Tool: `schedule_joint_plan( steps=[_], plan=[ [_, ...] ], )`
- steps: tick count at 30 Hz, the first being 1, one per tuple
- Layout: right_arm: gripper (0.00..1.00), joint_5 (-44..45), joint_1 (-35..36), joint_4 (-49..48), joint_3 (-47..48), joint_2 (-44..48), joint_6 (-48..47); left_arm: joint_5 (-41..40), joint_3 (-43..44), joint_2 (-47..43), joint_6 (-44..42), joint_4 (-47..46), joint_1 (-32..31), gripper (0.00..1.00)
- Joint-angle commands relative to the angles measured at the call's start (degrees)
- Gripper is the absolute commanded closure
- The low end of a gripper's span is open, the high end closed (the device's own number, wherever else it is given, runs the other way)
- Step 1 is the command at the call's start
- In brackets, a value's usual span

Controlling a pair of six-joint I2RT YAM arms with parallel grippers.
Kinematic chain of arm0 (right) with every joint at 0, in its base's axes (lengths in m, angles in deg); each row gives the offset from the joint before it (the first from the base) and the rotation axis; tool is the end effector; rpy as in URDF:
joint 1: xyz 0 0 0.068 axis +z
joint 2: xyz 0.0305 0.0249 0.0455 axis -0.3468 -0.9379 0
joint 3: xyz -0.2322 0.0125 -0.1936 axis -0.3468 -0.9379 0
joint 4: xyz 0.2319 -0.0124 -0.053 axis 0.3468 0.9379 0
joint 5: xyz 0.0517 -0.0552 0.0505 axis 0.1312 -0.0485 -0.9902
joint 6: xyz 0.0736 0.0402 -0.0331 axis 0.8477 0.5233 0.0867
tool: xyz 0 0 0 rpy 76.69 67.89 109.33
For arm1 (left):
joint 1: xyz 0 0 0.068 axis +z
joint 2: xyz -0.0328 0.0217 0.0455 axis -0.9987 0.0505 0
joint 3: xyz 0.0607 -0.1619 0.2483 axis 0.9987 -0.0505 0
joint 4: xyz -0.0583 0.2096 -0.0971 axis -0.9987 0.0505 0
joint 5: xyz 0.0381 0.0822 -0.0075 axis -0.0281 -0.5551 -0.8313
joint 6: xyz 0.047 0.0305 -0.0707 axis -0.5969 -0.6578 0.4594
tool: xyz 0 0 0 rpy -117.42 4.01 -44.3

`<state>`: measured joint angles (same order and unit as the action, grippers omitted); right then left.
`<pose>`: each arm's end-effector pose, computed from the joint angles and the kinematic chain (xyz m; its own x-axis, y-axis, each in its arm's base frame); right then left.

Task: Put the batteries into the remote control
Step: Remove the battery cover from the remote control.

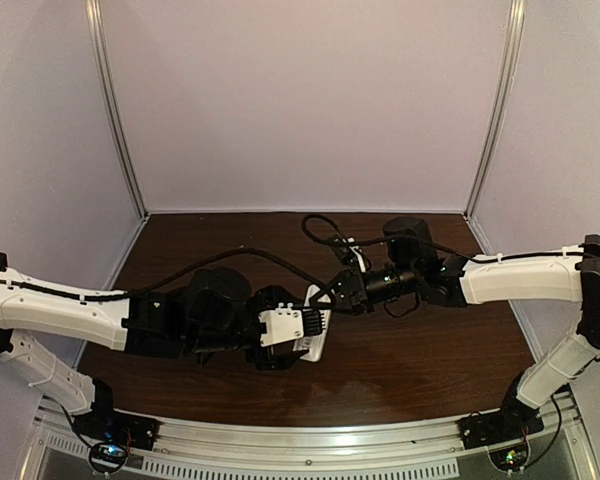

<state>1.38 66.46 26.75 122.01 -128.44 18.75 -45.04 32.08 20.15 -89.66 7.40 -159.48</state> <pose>0.1869 0.2843 0.2771 -0.8877 -0.2544 -0.3837 -0.4335 0.1812 0.8828 0.1089 -0.2931 0.2740 0.2377 0.6126 -0.7538 0.8670 0.2160 0.4490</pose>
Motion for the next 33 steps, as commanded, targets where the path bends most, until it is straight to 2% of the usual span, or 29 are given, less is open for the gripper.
schedule_joint_plan(
  steps=[1, 12, 20, 27, 33],
  plan=[
    [1.0, -2.06, 0.85, -2.12, 1.04, -0.65, 0.59, -2.67, 1.31, 0.79, -1.22, -1.62, 0.36, 0.13],
    [1.0, 1.0, 0.38, 1.46, 1.14, -1.76, -1.38, -7.74, -1.37, -6.99, -0.54, -8.46, 0.53, 0.13],
    [1.0, 4.15, -2.16, 3.8, 1.39, -0.66, -2.35, -10.27, -2.73, -8.52, 0.93, -6.33, 1.36, 0.13],
    [1.0, 10.48, -8.95, 5.71, 0.79, 0.3, -3.68, -12.59, -3.87, -7.0, 8.19, -3.64, 4.04, 0.12],
    [1.0, 11.19, -13.6, 3.05, -2.3, 1.74, -4.26, -8.28, -2.68, -4.73, 18.53, 1.91, 8.25, 0.1]
  ],
)
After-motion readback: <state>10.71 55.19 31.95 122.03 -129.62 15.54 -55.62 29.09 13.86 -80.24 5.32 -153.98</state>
